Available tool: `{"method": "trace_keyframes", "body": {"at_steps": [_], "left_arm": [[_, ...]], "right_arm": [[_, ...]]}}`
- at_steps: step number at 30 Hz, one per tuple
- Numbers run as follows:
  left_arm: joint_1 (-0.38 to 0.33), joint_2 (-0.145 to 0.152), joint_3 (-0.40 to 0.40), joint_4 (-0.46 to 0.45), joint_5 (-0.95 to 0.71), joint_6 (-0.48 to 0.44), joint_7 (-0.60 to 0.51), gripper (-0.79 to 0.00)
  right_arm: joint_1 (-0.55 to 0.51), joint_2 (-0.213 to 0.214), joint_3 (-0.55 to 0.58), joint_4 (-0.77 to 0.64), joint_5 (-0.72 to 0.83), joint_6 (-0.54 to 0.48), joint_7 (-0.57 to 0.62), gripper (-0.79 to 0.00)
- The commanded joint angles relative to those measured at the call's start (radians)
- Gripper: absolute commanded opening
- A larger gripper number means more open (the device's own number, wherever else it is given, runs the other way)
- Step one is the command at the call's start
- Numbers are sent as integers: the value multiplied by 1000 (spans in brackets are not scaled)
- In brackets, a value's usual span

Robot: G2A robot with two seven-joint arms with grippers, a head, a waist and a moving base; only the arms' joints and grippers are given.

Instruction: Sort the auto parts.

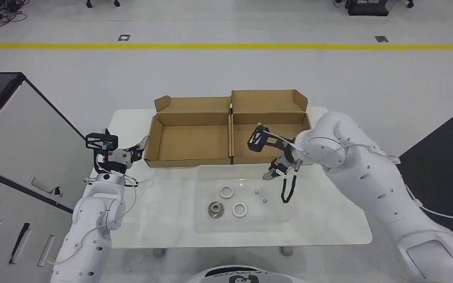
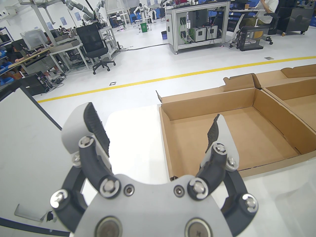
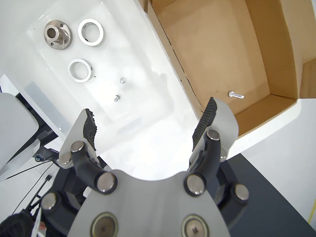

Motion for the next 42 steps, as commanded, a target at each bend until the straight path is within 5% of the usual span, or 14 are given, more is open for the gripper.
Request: {"method": "trace_keyframes", "body": {"at_steps": [1,25,35,42], "left_arm": [[0,0,0,0,0,0,0,0],[0,0,0,0,0,0,0,0],[0,0,0,0,0,0,0,0],[0,0,0,0,0,0,0,0]], "right_arm": [[24,2,-36,12,17,0,0,0],[174,-36,-337,105,122,33,0,0],[178,-47,-356,167,133,21,-8,-262],[182,-58,-379,218,128,10,-19,-332]]}}
